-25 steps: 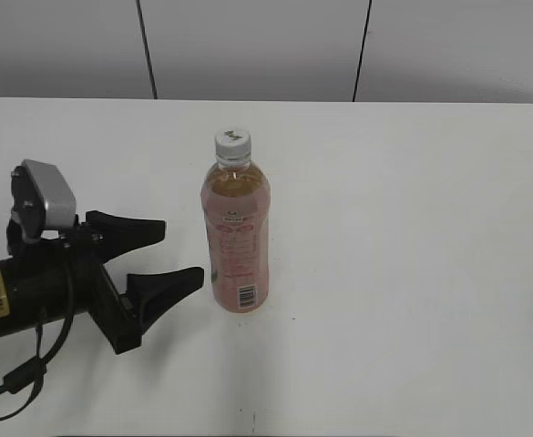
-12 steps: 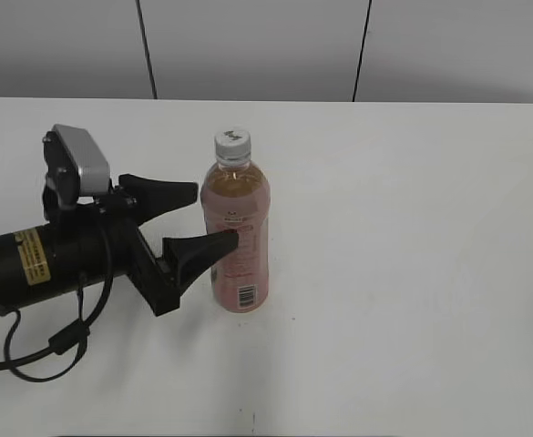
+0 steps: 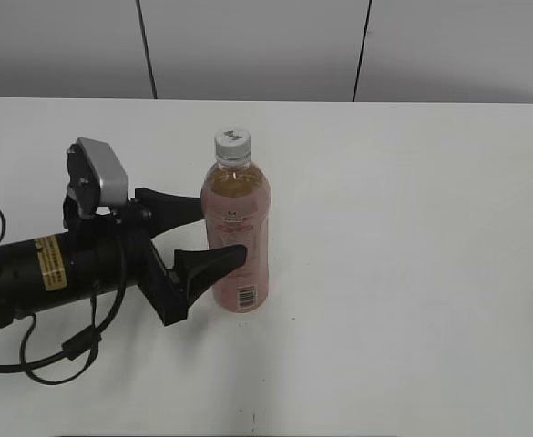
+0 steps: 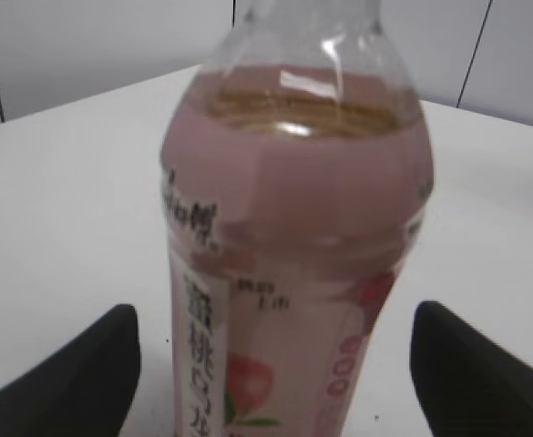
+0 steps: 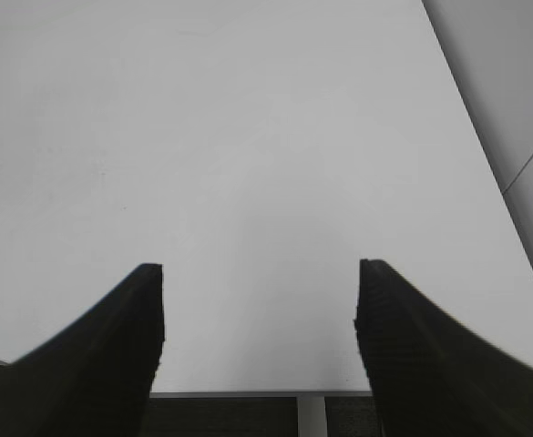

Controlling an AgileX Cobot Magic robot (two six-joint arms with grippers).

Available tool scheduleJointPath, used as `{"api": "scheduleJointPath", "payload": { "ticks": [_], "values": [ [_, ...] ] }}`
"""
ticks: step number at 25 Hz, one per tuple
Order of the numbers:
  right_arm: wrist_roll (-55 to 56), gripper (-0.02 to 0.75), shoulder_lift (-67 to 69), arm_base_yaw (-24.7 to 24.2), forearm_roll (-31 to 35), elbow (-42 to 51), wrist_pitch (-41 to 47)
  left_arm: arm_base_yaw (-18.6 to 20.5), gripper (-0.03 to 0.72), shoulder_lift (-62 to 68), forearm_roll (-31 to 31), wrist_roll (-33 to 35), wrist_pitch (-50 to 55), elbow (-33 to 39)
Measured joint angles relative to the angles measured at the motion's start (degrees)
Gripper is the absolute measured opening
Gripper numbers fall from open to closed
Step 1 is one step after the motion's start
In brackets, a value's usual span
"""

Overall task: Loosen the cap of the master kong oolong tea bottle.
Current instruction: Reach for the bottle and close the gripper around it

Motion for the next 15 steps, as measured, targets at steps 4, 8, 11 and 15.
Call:
{"api": "scheduleJointPath", "payload": {
  "ticks": [4,8,11,15],
  "values": [
    [0.14,0.501,0.0,0.0,0.0,0.0,0.0,0.0,0.543,2.64,-0.2,-0.11,0.04,-0.02],
    [0.14,0.501,0.0,0.0,0.0,0.0,0.0,0.0,0.543,3.98,-0.81,-0.13,0.06,-0.07],
    [0.14,0.501,0.0,0.0,0.0,0.0,0.0,-0.13,0.543,4.11,-0.86,-0.54,0.13,-1.15],
    [0.14,0.501,0.0,0.0,0.0,0.0,0.0,-1.97,0.543,4.11,-1.14,-1.3,0.13,-3.56]
  ]
}}
